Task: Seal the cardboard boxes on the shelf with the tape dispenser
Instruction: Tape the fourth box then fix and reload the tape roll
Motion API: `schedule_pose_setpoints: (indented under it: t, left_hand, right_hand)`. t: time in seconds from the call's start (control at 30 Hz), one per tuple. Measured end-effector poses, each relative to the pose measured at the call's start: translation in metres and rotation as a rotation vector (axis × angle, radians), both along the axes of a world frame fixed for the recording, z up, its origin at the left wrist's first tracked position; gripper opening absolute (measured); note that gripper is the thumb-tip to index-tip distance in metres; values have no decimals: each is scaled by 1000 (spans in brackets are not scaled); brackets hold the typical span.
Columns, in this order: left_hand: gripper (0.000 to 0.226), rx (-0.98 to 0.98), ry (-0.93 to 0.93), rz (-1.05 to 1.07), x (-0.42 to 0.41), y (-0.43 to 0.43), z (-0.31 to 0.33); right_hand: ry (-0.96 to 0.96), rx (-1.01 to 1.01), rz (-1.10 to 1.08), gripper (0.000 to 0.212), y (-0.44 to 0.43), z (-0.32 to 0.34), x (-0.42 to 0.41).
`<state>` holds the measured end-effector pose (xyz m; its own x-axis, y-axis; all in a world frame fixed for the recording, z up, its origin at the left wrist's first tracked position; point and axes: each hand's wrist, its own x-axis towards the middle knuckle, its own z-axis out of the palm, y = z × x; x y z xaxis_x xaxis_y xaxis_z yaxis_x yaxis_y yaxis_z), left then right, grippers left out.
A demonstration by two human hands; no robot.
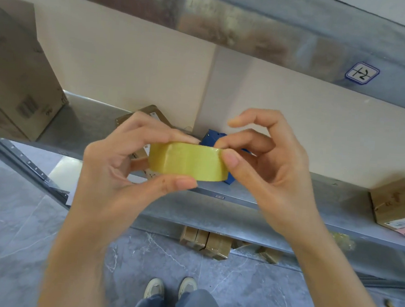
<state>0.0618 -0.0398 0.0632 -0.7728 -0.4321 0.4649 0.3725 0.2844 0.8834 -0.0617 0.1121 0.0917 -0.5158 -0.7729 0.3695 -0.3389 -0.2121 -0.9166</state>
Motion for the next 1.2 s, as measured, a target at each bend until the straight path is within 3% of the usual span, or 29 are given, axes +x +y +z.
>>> schedule_pose_setpoints:
  t: [0.47,0.83,1.2]
  left_hand:
    - [36,42,10,-17,-4,7,-4]
    - [33,132,-20,-46,-5,10,-9]
    - [34,181,-73,-66,-5,5,-13]
  right_hand:
    - [-28,77,16,19,-3,-4,6]
    - [-199,69,-39,14,-7,-9,10]
    - [-490,155,180,19,1,-7,-5]
